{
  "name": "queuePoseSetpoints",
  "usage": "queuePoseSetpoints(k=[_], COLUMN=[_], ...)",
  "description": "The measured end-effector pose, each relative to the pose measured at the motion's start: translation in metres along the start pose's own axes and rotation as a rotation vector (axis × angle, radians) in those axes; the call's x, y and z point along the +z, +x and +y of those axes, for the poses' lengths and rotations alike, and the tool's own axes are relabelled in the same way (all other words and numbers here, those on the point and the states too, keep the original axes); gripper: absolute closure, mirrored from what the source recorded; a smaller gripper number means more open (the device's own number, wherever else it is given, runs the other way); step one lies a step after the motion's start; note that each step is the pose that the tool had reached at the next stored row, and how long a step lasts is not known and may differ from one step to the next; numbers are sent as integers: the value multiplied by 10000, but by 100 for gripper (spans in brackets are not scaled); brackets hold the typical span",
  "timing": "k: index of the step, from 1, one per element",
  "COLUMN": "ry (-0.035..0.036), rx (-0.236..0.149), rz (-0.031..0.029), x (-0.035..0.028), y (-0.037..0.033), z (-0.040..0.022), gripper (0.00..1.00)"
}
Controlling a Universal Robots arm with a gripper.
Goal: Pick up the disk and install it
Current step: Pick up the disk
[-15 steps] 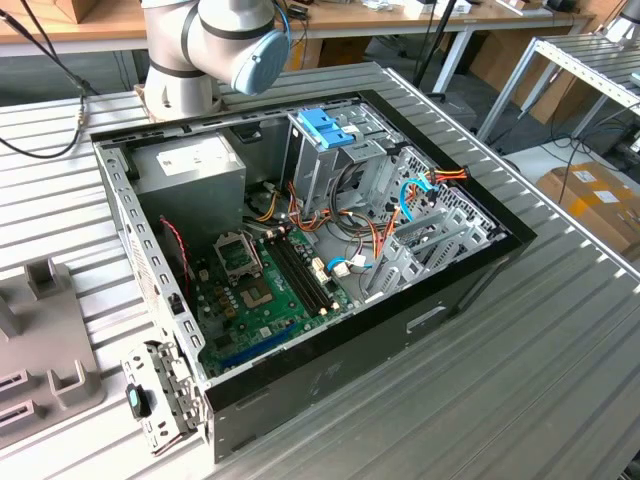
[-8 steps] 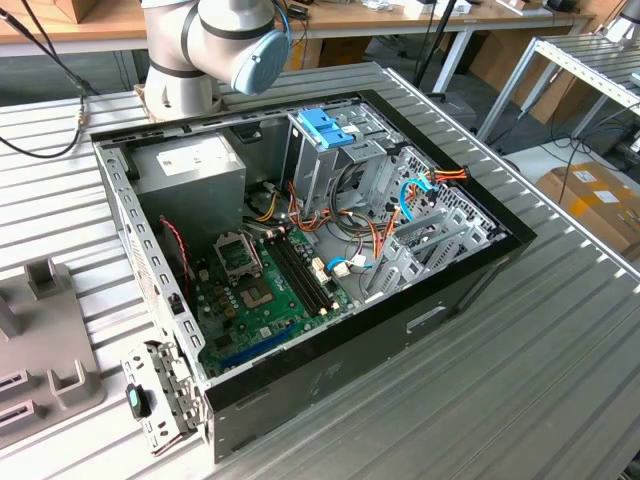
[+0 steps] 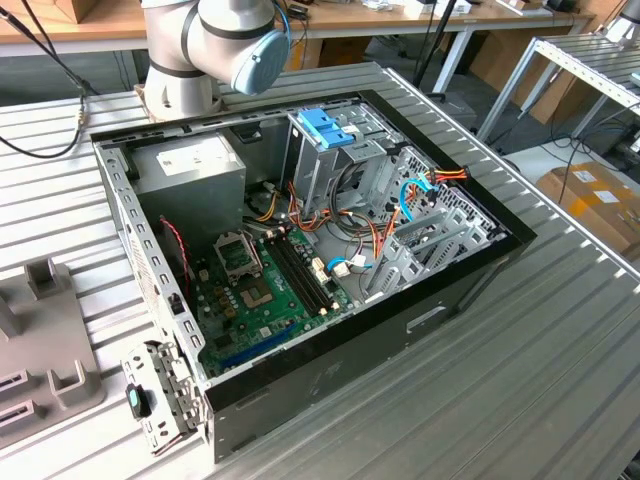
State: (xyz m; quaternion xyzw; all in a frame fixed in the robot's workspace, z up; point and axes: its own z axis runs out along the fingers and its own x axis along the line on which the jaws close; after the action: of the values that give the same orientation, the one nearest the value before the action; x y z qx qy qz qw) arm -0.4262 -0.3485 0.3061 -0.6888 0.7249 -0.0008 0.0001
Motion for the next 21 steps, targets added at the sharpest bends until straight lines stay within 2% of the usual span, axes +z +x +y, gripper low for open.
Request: queuePoseSetpoints(k=[5,8,9,10,21], ry=[0,0,0,-1,0], rx=[0,0,0,0,0], rz=[0,0,0,1,0], x=[0,0,0,0,0], y=[0,0,0,0,0], z=[0,-1,-1,-1,-2], gripper=[40,60,60,65,65])
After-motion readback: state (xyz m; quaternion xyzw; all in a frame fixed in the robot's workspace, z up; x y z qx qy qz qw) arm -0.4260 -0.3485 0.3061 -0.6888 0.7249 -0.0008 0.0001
